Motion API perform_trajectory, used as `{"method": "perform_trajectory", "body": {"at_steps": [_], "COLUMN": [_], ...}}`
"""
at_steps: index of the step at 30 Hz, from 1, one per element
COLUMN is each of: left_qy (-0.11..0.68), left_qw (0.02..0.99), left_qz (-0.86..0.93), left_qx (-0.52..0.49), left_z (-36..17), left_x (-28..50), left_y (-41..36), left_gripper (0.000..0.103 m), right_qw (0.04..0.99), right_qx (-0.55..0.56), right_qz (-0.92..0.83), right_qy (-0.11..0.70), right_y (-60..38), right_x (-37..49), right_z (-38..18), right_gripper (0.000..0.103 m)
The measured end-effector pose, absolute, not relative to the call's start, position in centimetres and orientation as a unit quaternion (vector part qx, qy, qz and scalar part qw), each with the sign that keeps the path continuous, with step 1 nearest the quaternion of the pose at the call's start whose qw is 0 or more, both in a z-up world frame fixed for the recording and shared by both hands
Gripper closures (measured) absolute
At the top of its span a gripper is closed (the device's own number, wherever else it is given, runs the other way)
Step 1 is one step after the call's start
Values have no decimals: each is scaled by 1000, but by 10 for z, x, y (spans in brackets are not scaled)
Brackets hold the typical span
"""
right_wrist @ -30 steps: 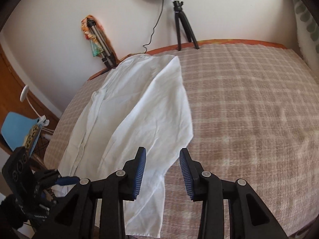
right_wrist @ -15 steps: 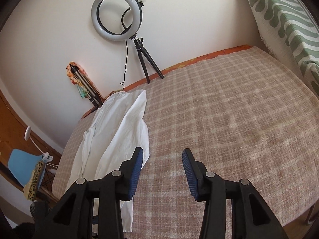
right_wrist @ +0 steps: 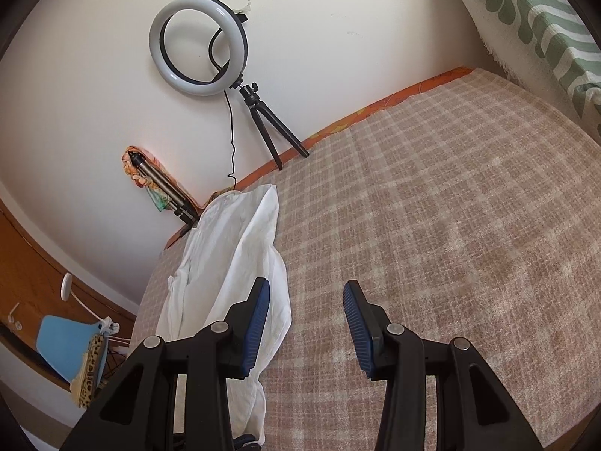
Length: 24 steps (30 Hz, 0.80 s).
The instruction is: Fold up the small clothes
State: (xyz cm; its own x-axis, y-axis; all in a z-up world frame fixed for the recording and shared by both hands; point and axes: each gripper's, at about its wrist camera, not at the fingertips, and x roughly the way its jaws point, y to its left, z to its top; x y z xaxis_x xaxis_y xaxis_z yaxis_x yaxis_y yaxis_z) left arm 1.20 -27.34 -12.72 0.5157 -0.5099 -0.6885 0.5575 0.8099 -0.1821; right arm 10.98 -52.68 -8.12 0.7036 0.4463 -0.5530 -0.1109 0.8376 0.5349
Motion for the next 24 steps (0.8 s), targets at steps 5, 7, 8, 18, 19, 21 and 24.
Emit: {"method": "perform_trajectory", "body": {"at_steps": [5,7,8,18,19,21,24], "left_qy": [365,357,354,330,329,327,326], "left_qw": [884,888,890,902,902,903,903], "left_qz": [-291,-288,-287,-277,-276,-275,-273], "left_qx": [-12,-25,-27,-36,-40,-45,-51], "left_z": [-106,-100,-97,-86,-85,-84,-85], "left_x": [5,3,1,-13,-13,-13,-14], "left_y": [-242,-235,-232,-211,-208,-203,-195], "left_gripper": [99,99,100,101,101,101,101], "right_qw": [878,868,863,832,830,822,814], "right_qx": [247,249,249,243,238,236,237], "right_qz": [180,198,202,229,230,231,226], "right_qy": [369,382,390,444,450,464,479], "right_y": [-507,-494,-487,-431,-423,-410,-394], "right_x": [129,139,144,187,191,199,210], "right_z": [-90,-98,-103,-127,-128,-133,-139], "right_gripper": [59,52,46,46,46,49,78]}}
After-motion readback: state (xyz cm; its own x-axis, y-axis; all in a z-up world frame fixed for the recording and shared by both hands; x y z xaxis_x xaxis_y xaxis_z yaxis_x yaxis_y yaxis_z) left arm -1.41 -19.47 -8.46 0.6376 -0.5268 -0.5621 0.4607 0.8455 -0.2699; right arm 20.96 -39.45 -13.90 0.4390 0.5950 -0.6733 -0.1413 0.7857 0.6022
